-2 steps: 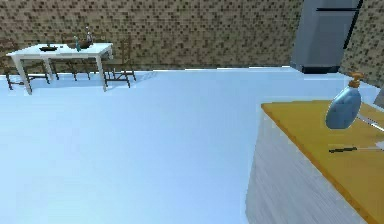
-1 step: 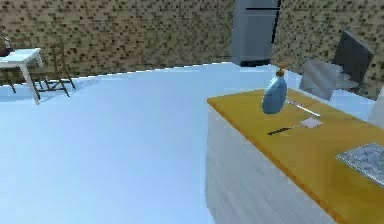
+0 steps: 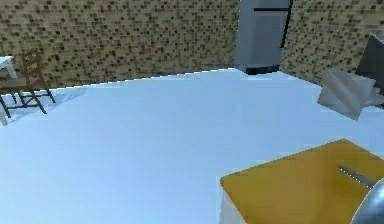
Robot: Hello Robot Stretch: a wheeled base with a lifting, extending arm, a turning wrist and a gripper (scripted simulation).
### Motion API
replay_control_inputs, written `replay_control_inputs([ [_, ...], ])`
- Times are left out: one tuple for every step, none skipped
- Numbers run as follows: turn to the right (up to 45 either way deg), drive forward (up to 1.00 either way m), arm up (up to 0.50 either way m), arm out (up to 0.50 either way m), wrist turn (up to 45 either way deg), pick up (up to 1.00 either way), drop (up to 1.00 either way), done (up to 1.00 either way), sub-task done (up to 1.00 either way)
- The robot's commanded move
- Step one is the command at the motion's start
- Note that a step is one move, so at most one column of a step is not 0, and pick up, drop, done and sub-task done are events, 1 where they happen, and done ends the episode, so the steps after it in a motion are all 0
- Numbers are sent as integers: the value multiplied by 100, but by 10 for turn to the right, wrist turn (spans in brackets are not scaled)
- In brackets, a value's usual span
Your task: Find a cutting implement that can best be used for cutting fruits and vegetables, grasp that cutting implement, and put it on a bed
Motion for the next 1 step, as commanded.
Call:
replay_control_inputs([
  [-300,0,0,0,0,0,0,0,0],
])
